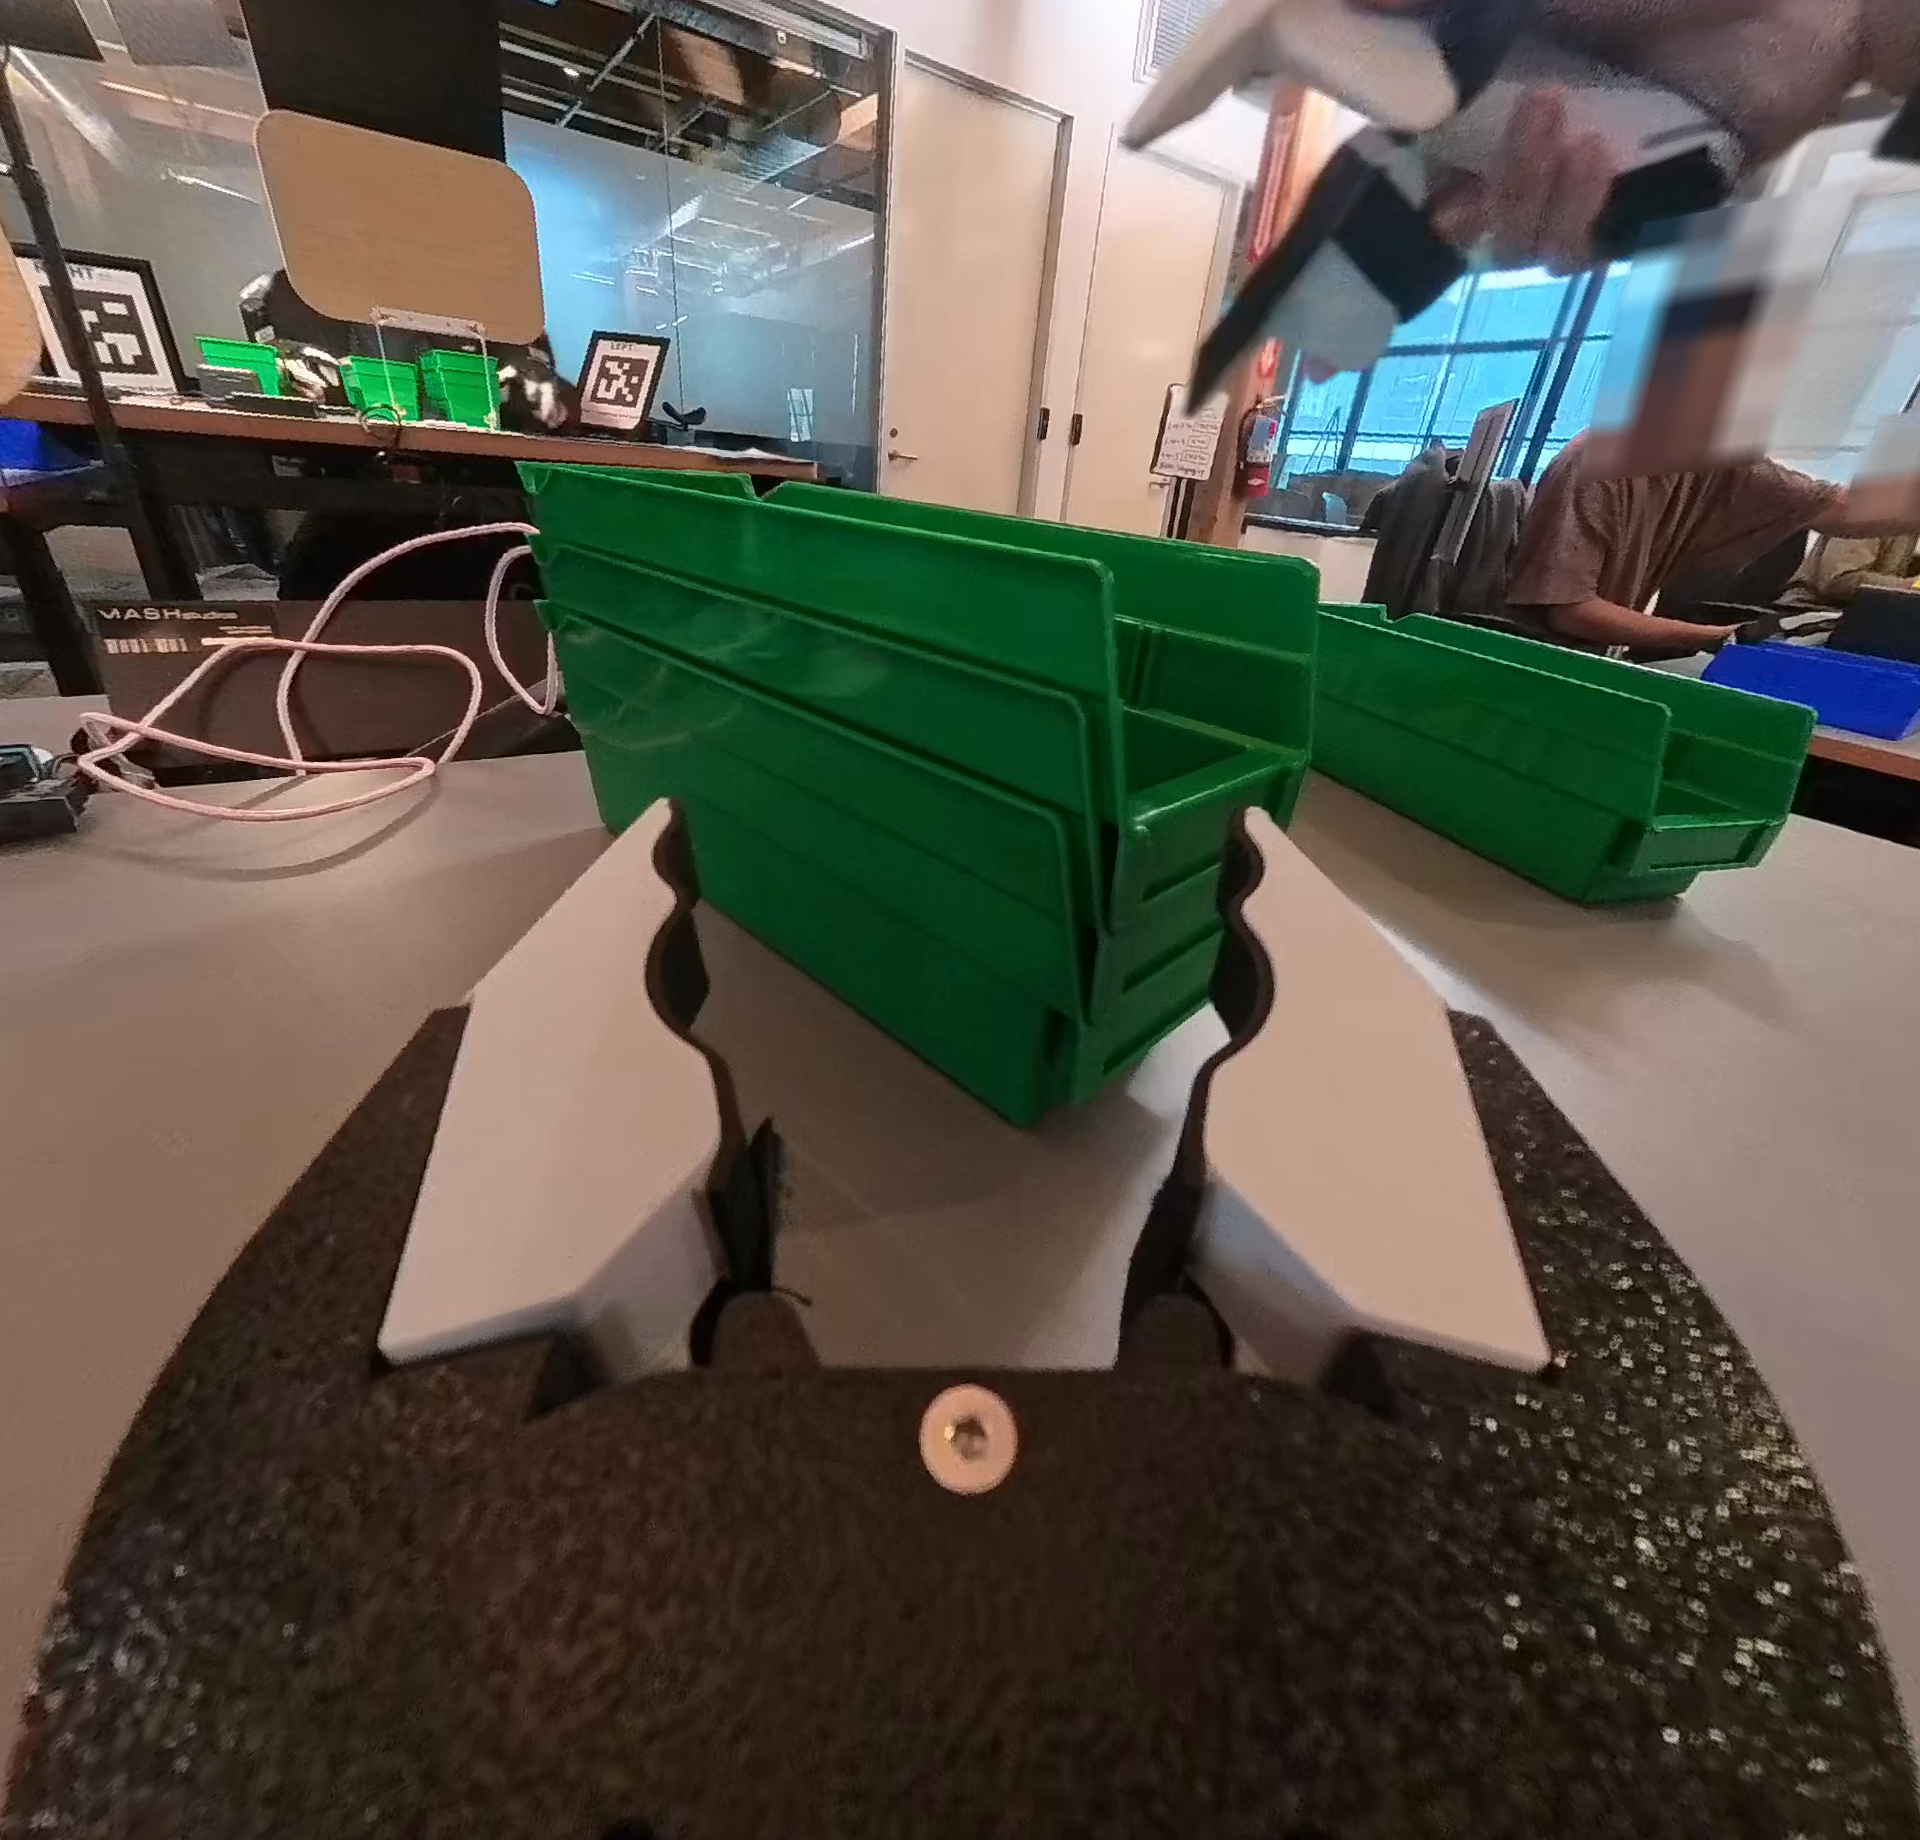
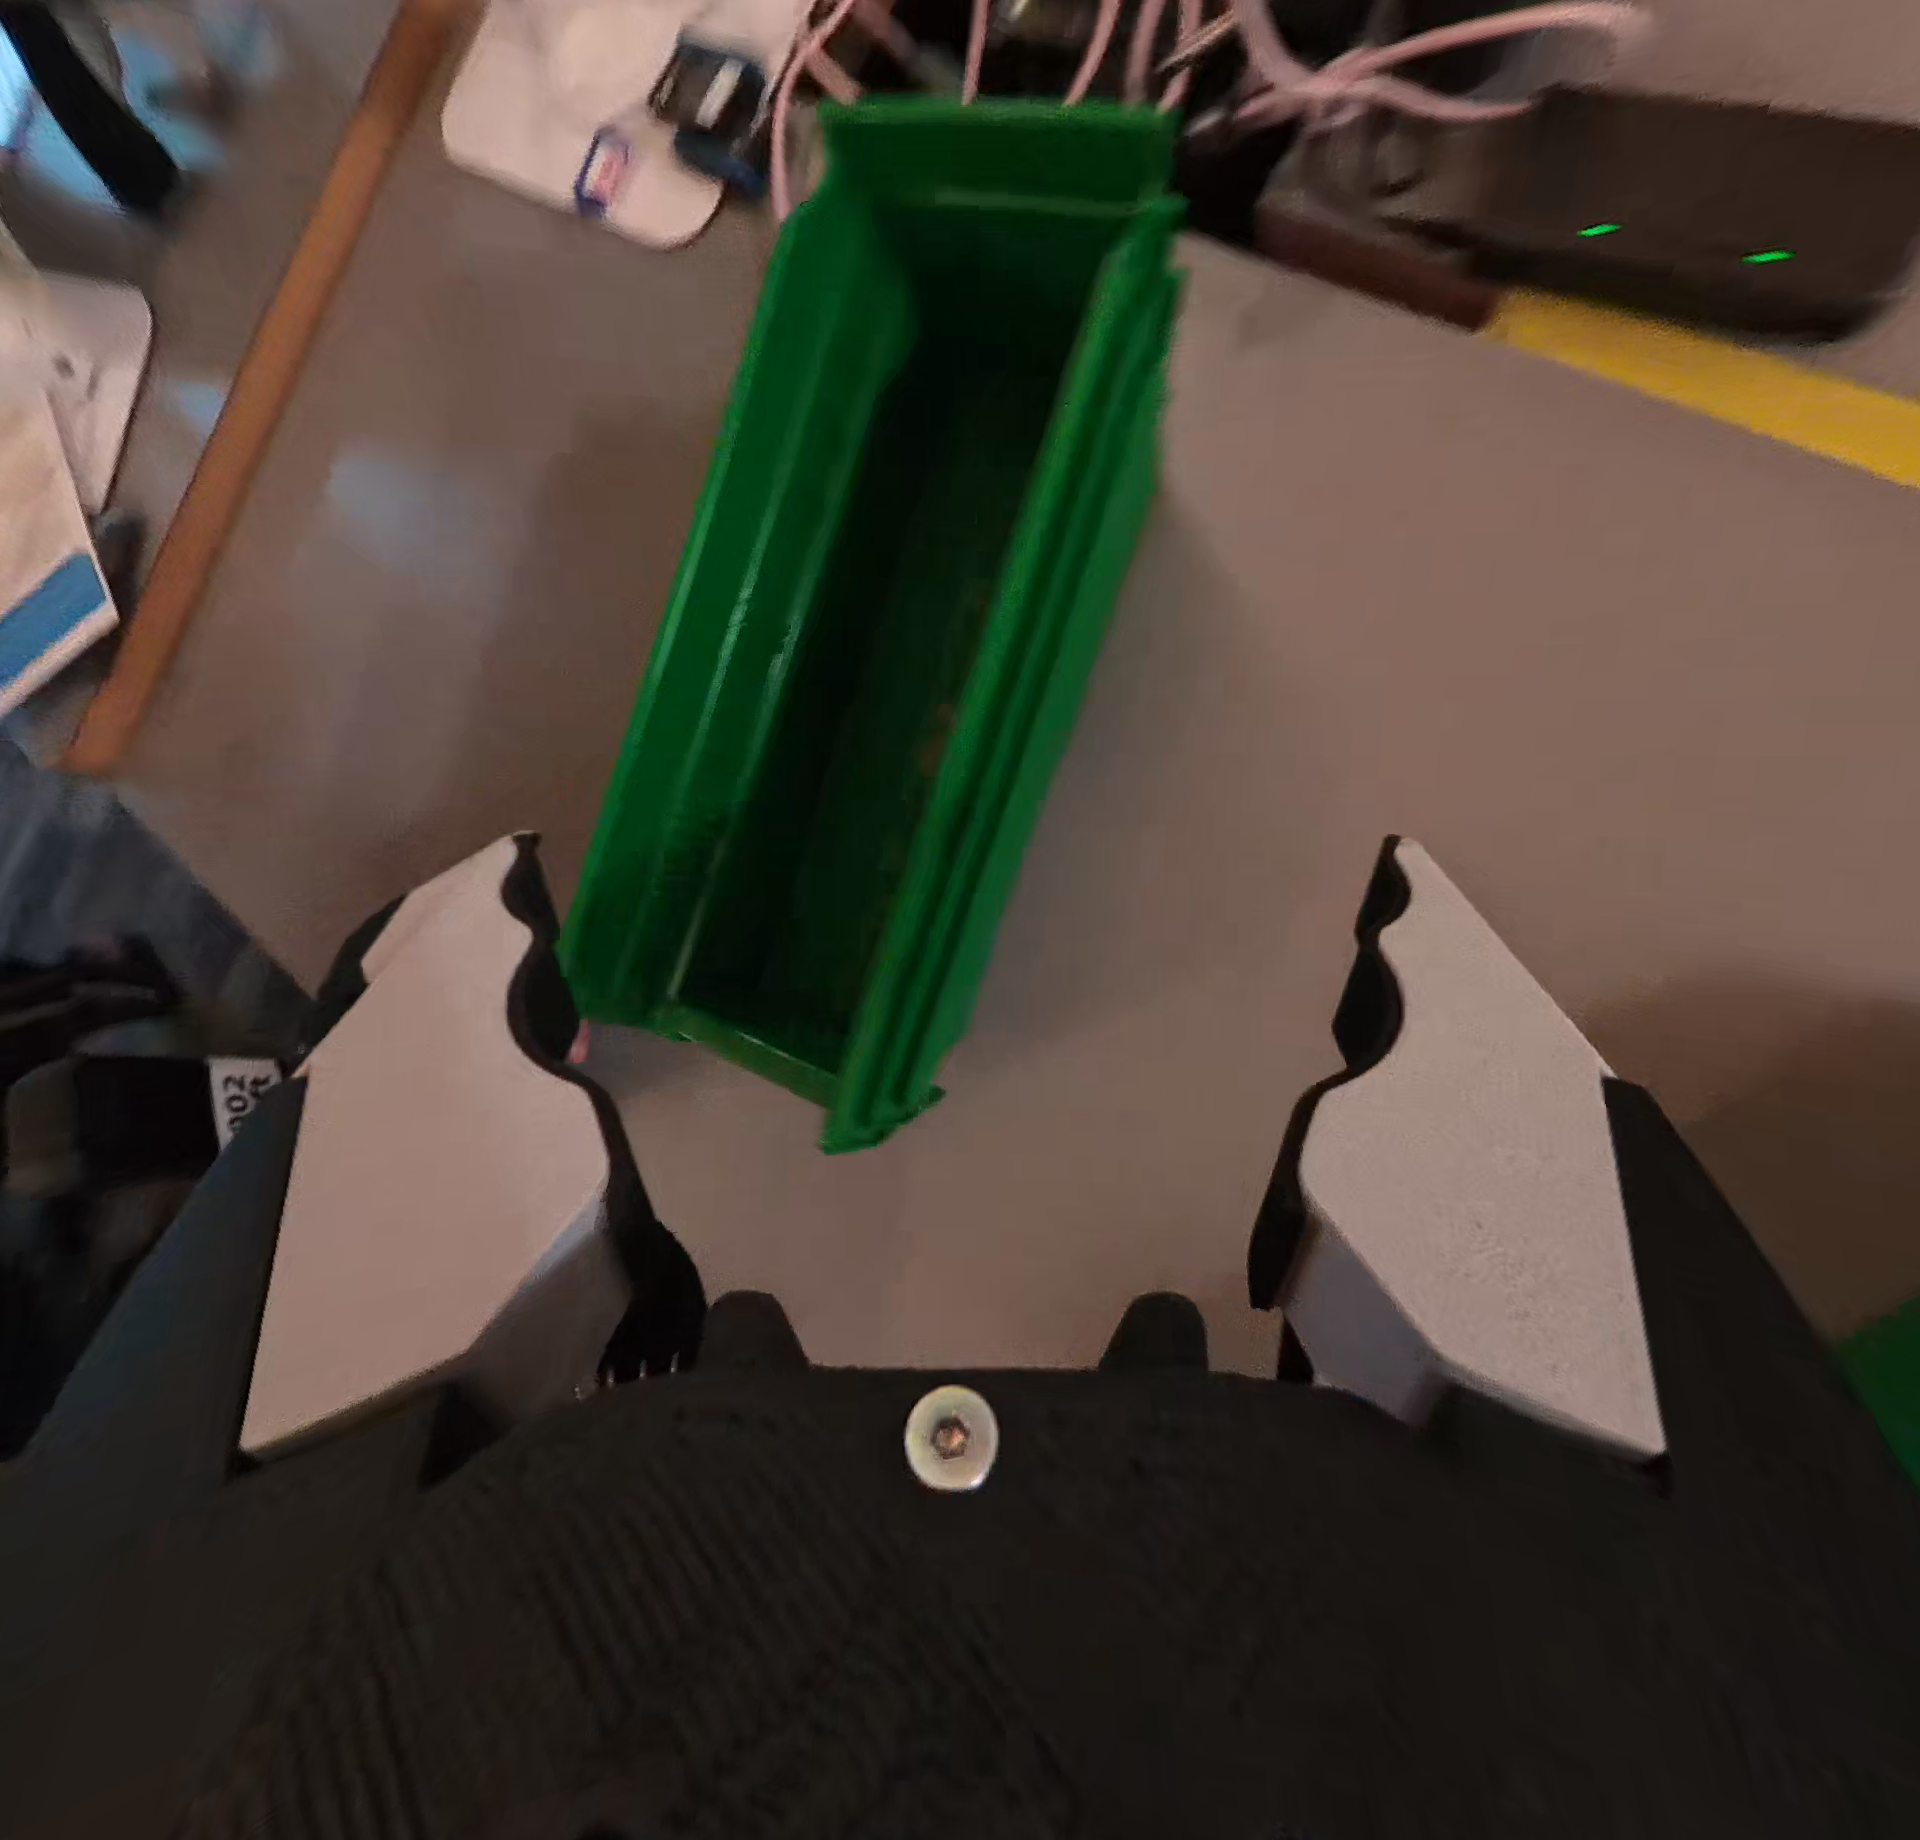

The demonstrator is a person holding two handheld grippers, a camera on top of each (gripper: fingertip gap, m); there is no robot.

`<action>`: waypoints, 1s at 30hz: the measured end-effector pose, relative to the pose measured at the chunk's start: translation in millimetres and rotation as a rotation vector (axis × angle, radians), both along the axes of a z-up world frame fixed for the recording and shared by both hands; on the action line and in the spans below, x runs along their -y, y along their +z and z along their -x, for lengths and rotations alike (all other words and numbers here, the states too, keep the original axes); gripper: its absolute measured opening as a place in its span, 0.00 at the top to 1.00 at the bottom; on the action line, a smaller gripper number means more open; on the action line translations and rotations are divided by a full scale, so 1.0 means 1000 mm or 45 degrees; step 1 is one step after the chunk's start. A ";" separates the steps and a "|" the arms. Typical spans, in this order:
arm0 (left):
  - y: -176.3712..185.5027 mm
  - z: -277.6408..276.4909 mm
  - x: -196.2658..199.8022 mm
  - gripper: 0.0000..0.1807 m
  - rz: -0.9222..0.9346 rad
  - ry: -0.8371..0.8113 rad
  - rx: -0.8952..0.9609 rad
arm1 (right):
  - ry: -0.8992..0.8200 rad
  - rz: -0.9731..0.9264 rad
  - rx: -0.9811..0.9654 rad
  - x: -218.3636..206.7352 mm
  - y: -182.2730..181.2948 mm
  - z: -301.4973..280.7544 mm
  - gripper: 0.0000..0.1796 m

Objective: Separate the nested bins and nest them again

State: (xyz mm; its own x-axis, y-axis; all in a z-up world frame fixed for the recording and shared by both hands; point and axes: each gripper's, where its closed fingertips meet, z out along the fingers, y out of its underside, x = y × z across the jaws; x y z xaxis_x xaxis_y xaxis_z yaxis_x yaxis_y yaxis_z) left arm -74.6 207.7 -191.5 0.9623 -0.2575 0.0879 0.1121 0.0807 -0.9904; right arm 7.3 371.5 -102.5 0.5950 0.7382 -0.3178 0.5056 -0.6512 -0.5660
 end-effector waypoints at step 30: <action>0.001 -0.002 0.001 0.45 -0.003 -0.020 0.014 | -0.070 -0.052 0.714 0.021 -0.067 0.079 0.43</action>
